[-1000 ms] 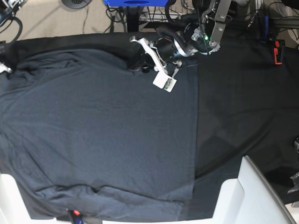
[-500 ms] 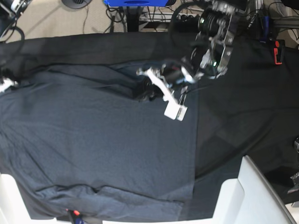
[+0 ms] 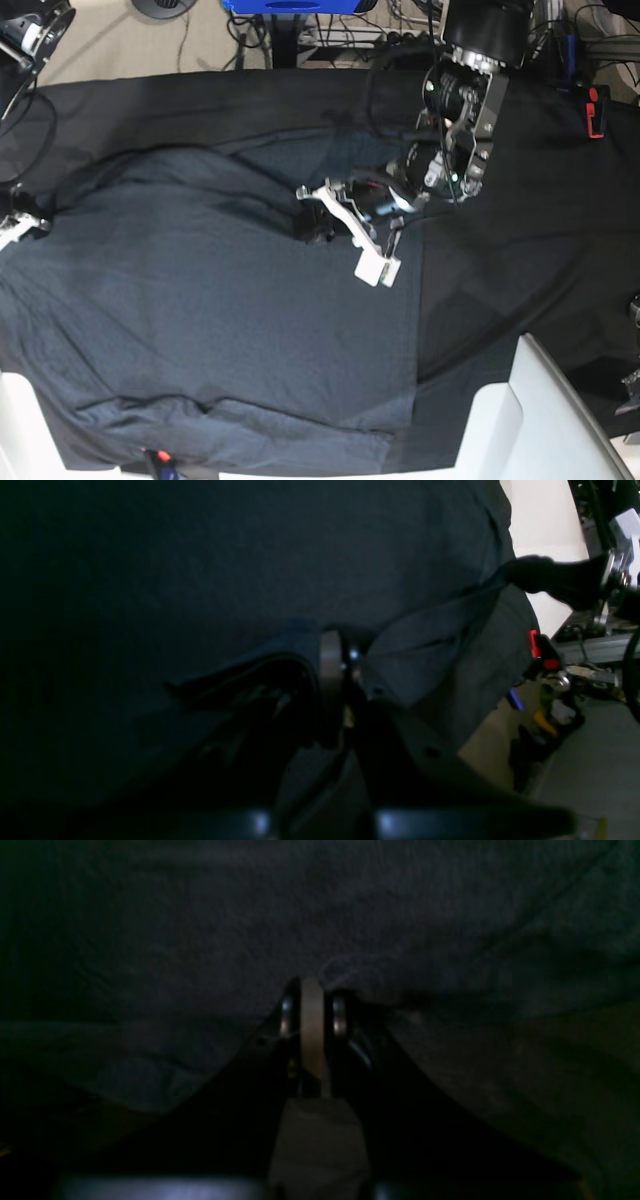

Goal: Fold the T-shirt properly
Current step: 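Lift the held shirt edge and release it from the left gripper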

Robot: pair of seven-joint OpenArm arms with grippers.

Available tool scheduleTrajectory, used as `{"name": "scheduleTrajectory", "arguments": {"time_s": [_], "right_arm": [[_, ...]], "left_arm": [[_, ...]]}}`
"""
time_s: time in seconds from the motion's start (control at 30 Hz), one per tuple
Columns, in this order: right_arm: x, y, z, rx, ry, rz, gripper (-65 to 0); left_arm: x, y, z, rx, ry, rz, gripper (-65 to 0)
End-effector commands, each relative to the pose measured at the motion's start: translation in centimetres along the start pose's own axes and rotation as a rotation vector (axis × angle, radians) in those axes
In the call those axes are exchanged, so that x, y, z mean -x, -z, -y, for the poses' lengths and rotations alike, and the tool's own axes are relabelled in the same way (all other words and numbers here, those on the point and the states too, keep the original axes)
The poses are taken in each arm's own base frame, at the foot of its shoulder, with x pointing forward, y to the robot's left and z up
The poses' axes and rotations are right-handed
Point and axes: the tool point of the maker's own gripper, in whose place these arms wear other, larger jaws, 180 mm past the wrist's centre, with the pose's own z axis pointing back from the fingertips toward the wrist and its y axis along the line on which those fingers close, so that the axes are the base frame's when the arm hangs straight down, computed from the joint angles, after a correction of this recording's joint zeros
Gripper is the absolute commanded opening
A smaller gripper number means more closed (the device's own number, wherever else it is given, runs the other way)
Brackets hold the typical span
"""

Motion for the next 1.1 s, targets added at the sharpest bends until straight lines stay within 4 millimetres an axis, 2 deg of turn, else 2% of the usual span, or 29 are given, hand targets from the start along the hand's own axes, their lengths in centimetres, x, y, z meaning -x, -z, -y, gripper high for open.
{"name": "scheduleTrajectory", "arguments": {"time_s": [0.0,0.2,0.37,0.47,0.57,0.6,0.7,0.77,0.8,0.87,0.97,1.07], "right_arm": [[-2.2,-0.9,0.3,0.006,-0.016,0.056,-64.8],[-2.2,-0.9,0.3,0.005,-0.014,0.056,-64.4],[-2.2,-0.8,0.1,0.001,-0.013,0.057,-63.9],[-2.4,-0.8,0.1,0.000,-0.013,0.065,-58.5],[-3.4,-1.0,0.1,0.000,-0.007,0.125,-47.4],[-3.6,-1.0,0.1,0.000,-0.007,0.136,-43.5],[-4.0,-1.2,0.2,0.000,-0.002,0.159,-29.6],[-4.2,-2.0,1.3,0.015,0.036,0.189,-22.4],[-4.3,-2.6,2.2,0.027,0.069,0.214,-20.7],[-4.3,-3.9,4.1,0.053,0.136,0.261,-21.6],[-2.5,-5.6,7.2,0.101,0.245,0.296,-25.4],[-1.1,-6.0,8.1,0.121,0.266,0.287,-26.1]], "left_arm": [[-2.1,0.1,0.7,0.027,0.018,0.052,-65.0],[-3.6,0.6,0.6,0.027,0.037,0.065,-65.0],[-4.1,0.9,1.0,0.034,0.031,0.079,-65.0],[-4.9,0.9,1.1,0.035,0.039,0.091,-65.0],[-6.2,0.8,1.2,0.038,0.047,0.142,-65.0],[-6.7,0.7,1.2,0.040,0.047,0.166,-57.9],[-7.7,0.4,1.3,0.042,0.049,0.216,-28.5],[-7.9,0.3,1.4,0.046,0.053,0.224,-13.2],[-8.0,0.1,1.7,0.050,0.057,0.229,-8.2],[-8.1,-0.4,2.1,0.056,0.072,0.238,-6.6],[-6.3,-2.1,1.9,0.045,0.092,0.222,-6.6],[-3.9,-4.0,0.9,0.011,0.070,0.203,-6.6]]}}
